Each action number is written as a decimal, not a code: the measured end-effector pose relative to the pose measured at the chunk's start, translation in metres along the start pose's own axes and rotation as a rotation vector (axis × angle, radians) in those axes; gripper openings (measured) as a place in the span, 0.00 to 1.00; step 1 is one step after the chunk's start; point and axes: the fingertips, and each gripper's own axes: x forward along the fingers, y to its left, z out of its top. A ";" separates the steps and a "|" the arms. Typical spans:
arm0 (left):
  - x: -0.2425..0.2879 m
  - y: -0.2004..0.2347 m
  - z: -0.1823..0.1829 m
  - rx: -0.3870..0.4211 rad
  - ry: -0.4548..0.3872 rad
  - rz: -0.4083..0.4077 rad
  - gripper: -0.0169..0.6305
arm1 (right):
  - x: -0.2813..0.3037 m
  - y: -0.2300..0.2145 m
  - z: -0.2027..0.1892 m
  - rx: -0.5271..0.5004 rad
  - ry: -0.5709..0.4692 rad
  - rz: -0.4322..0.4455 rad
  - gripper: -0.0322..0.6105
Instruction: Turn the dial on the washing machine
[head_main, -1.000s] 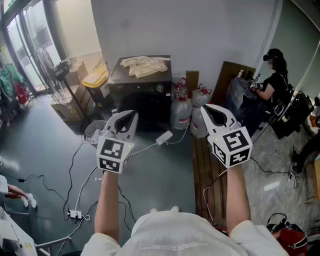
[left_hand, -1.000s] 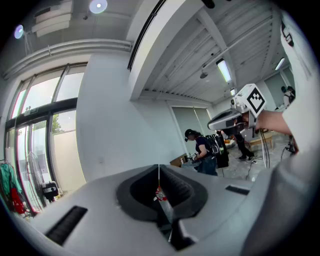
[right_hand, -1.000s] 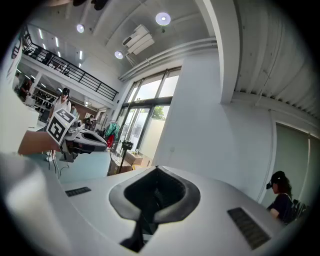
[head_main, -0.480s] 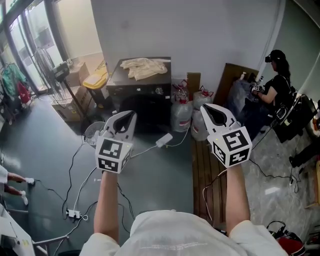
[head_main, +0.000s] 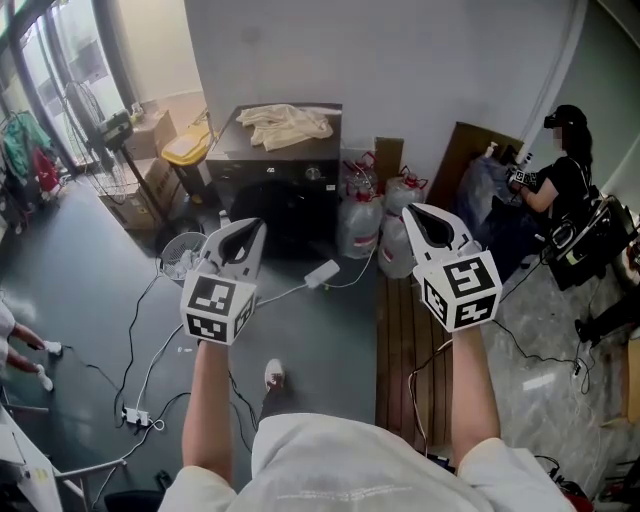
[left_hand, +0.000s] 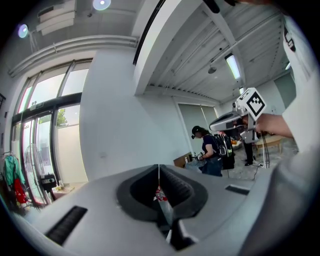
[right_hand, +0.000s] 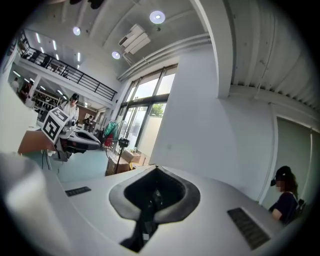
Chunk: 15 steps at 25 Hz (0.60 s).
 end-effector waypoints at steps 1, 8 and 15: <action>0.007 0.003 -0.004 -0.005 0.004 0.000 0.05 | 0.005 -0.005 -0.001 -0.003 -0.005 -0.018 0.07; 0.063 0.043 -0.032 -0.025 0.011 -0.039 0.05 | 0.065 -0.023 -0.006 0.001 -0.045 -0.083 0.07; 0.150 0.119 -0.031 -0.013 -0.012 -0.074 0.05 | 0.164 -0.040 0.000 -0.001 -0.036 -0.082 0.07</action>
